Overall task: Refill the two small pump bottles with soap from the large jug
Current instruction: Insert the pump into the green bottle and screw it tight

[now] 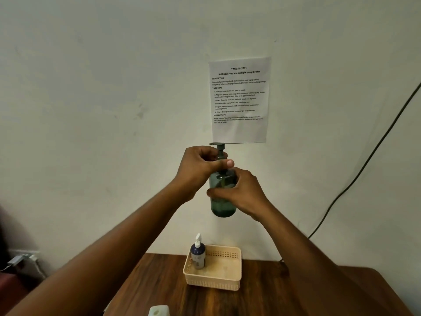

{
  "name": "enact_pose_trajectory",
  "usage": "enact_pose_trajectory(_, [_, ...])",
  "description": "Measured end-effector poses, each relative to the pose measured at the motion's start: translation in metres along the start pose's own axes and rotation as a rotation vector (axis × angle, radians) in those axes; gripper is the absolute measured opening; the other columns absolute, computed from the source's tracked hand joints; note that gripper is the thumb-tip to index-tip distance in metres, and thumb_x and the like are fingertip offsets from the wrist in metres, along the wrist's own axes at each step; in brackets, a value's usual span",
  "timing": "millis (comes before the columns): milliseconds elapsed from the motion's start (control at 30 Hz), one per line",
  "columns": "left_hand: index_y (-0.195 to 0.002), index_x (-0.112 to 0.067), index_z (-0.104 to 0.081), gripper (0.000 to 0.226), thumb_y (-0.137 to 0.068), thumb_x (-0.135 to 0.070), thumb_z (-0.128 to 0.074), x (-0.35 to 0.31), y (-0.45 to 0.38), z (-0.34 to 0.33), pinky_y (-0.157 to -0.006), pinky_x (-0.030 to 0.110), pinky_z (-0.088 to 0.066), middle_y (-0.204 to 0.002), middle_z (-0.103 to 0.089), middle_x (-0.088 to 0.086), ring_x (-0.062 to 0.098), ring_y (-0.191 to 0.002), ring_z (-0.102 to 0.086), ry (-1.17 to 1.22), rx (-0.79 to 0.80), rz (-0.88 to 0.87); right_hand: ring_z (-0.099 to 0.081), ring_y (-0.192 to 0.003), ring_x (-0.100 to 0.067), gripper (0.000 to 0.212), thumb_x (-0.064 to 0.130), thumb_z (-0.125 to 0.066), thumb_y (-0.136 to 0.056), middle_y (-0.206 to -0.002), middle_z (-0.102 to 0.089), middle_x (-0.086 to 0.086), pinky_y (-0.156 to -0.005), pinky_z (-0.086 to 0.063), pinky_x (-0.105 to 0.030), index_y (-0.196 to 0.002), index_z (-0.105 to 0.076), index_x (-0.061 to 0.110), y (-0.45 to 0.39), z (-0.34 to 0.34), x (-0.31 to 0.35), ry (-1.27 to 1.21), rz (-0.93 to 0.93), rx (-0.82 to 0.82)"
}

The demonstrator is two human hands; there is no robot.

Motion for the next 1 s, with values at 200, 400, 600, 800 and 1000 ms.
enact_pose_trajectory(200, [-0.123,-0.004,-0.071,0.025,-0.101,-0.005,-0.06,0.0,0.001,-0.017,-0.103,0.024,-0.053,-0.118,-0.077,0.01,0.018,-0.118,-0.071,0.032,0.397,0.062,-0.063,-0.098,-0.012,0.071,0.055,-0.086,-0.058,-0.109,-0.064,0.012,-0.078,-0.055,-0.025,-0.119,-0.058,0.033,0.004,0.004,0.0,-0.026,0.024,0.029])
enact_pose_trajectory(400, [-0.125,-0.013,-0.071,0.031,-0.099,-0.029,-0.067,0.004,0.001,-0.013,-0.101,0.036,-0.049,-0.118,-0.077,0.002,0.011,-0.114,-0.07,0.004,0.334,0.13,-0.06,-0.098,-0.013,0.07,0.051,-0.086,-0.065,-0.111,-0.059,0.014,-0.071,-0.047,-0.02,-0.124,-0.055,0.032,0.0,0.006,0.005,0.022,0.033,-0.003])
enact_pose_trajectory(600, [-0.1,-0.01,-0.079,0.014,-0.086,-0.008,-0.08,-0.002,-0.004,0.002,-0.09,0.026,-0.056,-0.097,-0.081,0.004,0.015,-0.097,-0.077,0.004,0.099,0.012,-0.059,-0.09,-0.006,0.064,0.054,-0.086,-0.061,-0.106,-0.059,0.018,-0.07,-0.05,-0.019,-0.115,-0.056,0.035,0.001,0.008,0.007,0.031,0.035,0.013])
enact_pose_trajectory(800, [-0.131,-0.006,-0.067,0.03,-0.106,-0.005,-0.051,-0.007,0.002,-0.013,-0.103,0.026,-0.049,-0.124,-0.075,0.005,0.015,-0.123,-0.067,0.019,0.423,0.079,-0.061,-0.101,-0.014,0.072,0.054,-0.084,-0.06,-0.113,-0.063,0.011,-0.08,-0.055,-0.029,-0.123,-0.057,0.031,0.004,0.005,0.004,-0.048,0.015,0.046])
enact_pose_trajectory(1000, [-0.106,-0.005,-0.076,0.026,-0.083,-0.011,-0.084,-0.017,0.0,0.003,-0.095,0.038,-0.058,-0.095,-0.08,0.01,0.021,-0.093,-0.077,0.003,0.045,-0.022,-0.058,-0.088,-0.002,0.063,0.057,-0.083,-0.059,-0.098,-0.056,0.025,-0.066,-0.048,-0.017,-0.111,-0.054,0.039,0.003,0.009,0.015,0.001,0.032,0.011])
Point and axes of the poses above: each hand's wrist, its own y-axis away from the middle knuckle, its own z-axis out of the back of the hand, x = y × z, the point moved 9 cm from there along -y, towards the middle knuckle
